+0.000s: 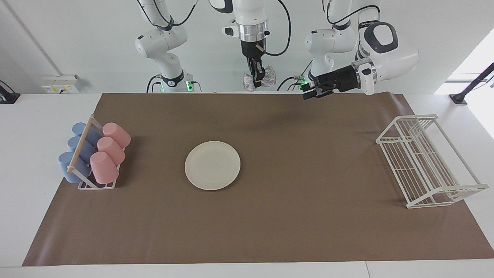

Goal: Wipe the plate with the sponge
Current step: 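Bring the sponge back to the left gripper with the right gripper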

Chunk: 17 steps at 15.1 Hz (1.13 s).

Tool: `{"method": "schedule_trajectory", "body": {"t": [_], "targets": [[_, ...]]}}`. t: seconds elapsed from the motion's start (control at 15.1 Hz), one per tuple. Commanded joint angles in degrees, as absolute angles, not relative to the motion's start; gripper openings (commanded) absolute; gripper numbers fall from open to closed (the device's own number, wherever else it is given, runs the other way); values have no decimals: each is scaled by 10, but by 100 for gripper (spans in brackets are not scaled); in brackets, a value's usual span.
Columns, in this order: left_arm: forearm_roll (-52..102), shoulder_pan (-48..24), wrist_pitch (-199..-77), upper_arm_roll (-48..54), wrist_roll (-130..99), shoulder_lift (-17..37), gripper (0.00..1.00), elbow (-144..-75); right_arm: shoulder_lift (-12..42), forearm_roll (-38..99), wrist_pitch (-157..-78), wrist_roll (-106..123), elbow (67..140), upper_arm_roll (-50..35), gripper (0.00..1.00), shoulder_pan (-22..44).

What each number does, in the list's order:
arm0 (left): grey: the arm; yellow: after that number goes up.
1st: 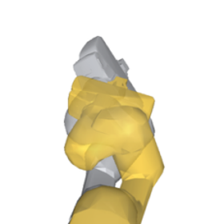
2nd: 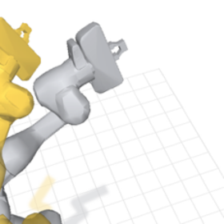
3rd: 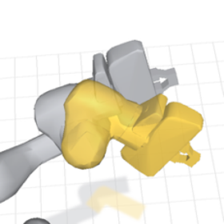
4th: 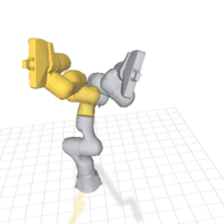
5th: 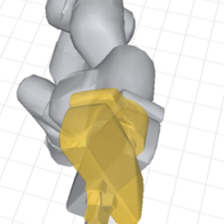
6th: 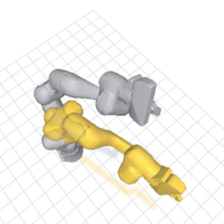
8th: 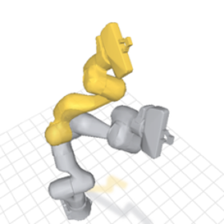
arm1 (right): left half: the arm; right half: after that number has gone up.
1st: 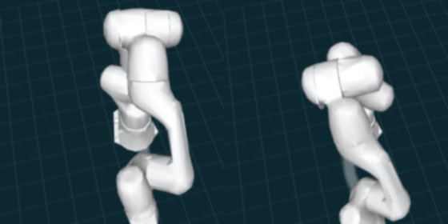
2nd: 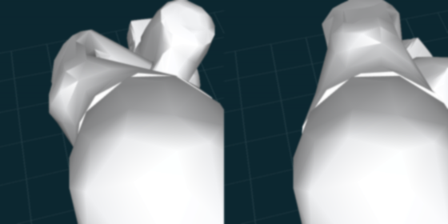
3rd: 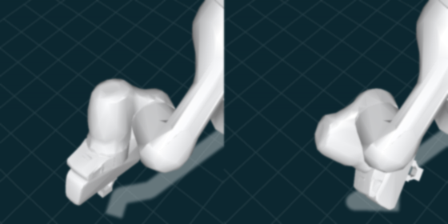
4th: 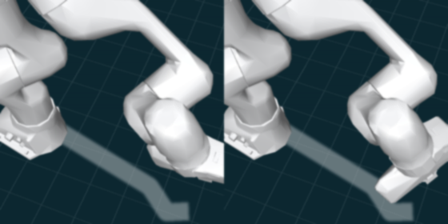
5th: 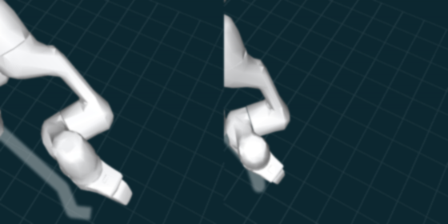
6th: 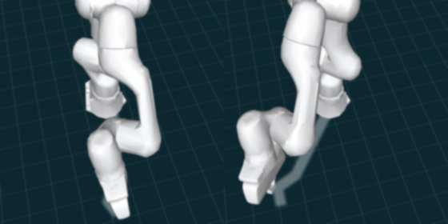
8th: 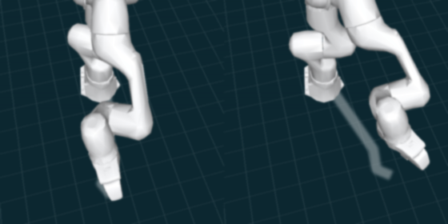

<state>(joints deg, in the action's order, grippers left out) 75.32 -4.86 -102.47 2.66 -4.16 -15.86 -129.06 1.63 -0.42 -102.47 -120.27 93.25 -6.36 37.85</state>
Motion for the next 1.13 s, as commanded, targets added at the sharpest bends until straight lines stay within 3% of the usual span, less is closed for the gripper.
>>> {"method": "schedule_trajectory", "body": {"t": [0.0,0.13,0.46,0.6,0.73,0.86,1.06], "targets": [[768,-99,-1026,23,-38,-164,100,-1295,20,-18,-1027,-1207,925,-63,0,370],[771,-147,-1063,24,-38,-165,100,-1301,20,-18,-1027,-1207,924,-63,0,370],[783,-164,-1061,23,-42,-171,99,-1310,20,-18,-1027,-1207,923,-63,0,367],[782,-164,-1060,23,-50,-174,90,-1311,20,-18,-1027,-1206,923,-63,0,367],[783,-166,-1063,24,-70,-174,53,-1311,20,-18,-1026,-1205,923,-63,0,367],[785,-167,-1067,24,-96,-174,2,-1311,20,-18,-1026,-1204,923,-63,0,366],[787,-166,-1061,23,-114,-174,0,-1311,20,-18,-1026,-1204,923,-63,0,366]]}}
